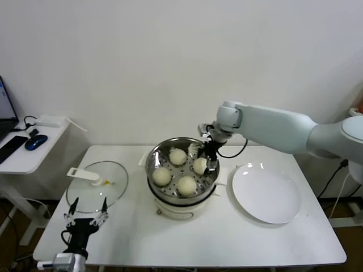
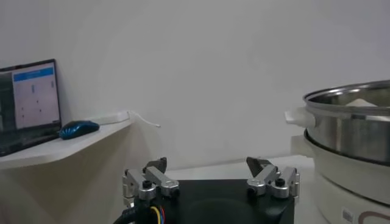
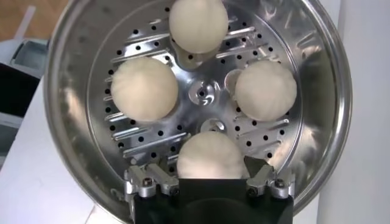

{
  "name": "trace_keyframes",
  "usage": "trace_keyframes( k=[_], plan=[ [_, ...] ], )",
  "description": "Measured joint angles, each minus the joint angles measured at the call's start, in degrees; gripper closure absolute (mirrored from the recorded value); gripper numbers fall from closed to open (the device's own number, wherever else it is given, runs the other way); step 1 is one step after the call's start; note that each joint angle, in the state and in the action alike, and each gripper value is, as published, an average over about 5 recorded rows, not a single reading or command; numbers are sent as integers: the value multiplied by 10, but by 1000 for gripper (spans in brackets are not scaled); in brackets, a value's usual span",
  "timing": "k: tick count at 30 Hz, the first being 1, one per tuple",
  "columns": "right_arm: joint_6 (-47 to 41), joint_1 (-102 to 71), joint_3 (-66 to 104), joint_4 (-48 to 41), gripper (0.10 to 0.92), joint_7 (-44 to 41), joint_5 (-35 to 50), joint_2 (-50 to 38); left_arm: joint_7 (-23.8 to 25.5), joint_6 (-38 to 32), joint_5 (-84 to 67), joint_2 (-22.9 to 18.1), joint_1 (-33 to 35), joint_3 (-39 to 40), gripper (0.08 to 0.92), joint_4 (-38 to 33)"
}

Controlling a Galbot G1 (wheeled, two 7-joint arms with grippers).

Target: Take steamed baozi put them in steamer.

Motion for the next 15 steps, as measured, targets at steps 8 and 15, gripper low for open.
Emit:
trace_keyframes(
  k=[8,15],
  plan=[
    [10,29,16,33,203,-3,11,-32,0,0,-1,-2,-1,0,177,-1],
    [23,34,62,63,203,15,16,-84,-1,0,-2,-4,-1,0,177,-8]
  ],
)
